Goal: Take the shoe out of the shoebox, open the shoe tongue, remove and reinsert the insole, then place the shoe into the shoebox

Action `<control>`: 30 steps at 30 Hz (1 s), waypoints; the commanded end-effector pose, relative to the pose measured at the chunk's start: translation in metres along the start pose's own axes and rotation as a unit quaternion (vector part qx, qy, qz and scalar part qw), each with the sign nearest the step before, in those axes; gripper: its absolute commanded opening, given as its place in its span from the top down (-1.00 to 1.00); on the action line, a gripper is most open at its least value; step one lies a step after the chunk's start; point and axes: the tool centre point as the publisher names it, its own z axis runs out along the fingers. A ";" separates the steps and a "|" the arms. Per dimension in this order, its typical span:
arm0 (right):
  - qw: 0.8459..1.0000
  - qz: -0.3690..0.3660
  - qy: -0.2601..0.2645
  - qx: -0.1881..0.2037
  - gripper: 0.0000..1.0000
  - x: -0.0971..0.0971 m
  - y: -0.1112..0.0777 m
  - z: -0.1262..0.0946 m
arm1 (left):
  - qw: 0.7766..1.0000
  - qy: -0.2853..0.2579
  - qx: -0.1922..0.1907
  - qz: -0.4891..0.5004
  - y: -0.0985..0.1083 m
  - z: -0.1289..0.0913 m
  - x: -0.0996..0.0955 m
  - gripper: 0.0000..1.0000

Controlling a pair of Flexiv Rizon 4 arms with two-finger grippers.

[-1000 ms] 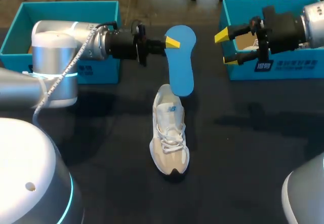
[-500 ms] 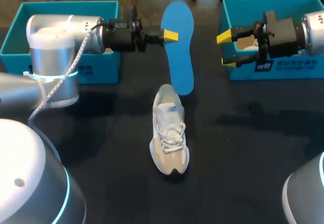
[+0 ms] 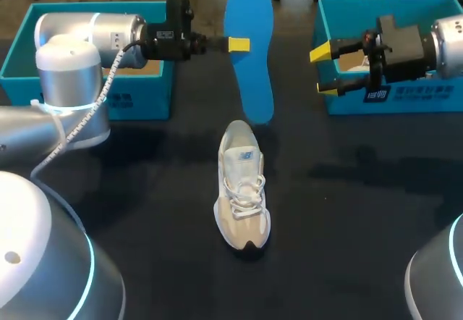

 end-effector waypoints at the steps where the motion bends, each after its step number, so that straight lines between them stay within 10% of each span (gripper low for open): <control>1: 1.000 0.000 -0.001 0.000 -1.00 0.000 0.001 0.002 | 0.935 0.016 -0.075 0.346 -0.005 -0.005 -0.012 1.00; 7: 1.000 0.000 -0.001 0.000 -1.00 0.000 0.001 0.002 | 0.954 -0.015 -0.008 0.300 -0.008 -0.003 -0.015 1.00; 26: 1.000 0.000 -0.001 0.000 -1.00 0.000 0.001 0.002 | 0.954 -0.015 -0.008 0.300 -0.008 -0.003 -0.015 1.00; 30: 1.000 0.000 -0.001 0.000 -1.00 0.000 0.001 0.002 | 0.910 -0.003 0.006 0.415 -0.018 -0.003 -0.014 1.00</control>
